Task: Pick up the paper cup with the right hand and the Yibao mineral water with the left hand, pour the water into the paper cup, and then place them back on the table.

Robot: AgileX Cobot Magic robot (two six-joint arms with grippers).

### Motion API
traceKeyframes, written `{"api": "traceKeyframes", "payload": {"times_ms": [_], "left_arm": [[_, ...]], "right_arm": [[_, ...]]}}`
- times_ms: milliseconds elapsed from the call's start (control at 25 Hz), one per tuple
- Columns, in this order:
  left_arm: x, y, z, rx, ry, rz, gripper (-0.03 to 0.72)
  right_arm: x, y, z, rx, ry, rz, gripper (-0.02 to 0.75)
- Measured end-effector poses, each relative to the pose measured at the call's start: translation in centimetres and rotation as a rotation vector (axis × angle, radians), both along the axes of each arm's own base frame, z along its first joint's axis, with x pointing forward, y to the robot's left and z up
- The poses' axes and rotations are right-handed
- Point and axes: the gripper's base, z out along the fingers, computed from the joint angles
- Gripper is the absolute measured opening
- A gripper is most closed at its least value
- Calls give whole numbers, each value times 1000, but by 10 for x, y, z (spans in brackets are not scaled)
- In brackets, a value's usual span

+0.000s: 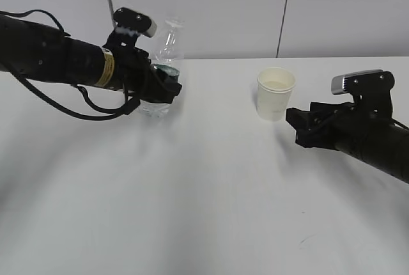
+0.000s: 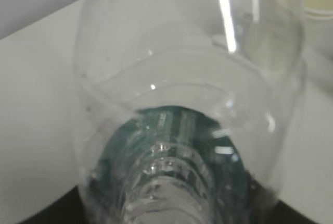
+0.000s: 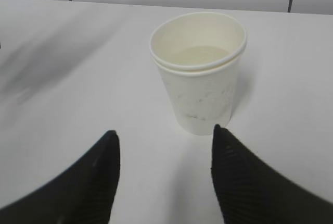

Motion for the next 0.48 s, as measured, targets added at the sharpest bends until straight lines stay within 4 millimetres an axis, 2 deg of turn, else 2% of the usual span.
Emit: {"api": "traceKeyframes", "payload": {"times_ms": [280, 480], "left_arm": [[10, 11, 4, -144, -28, 24, 312], [19, 23, -7, -237, -32, 43, 312]], "right_arm": [[0, 0, 0, 1, -2, 0, 447], [1, 1, 2, 10, -24, 3, 447]]}}
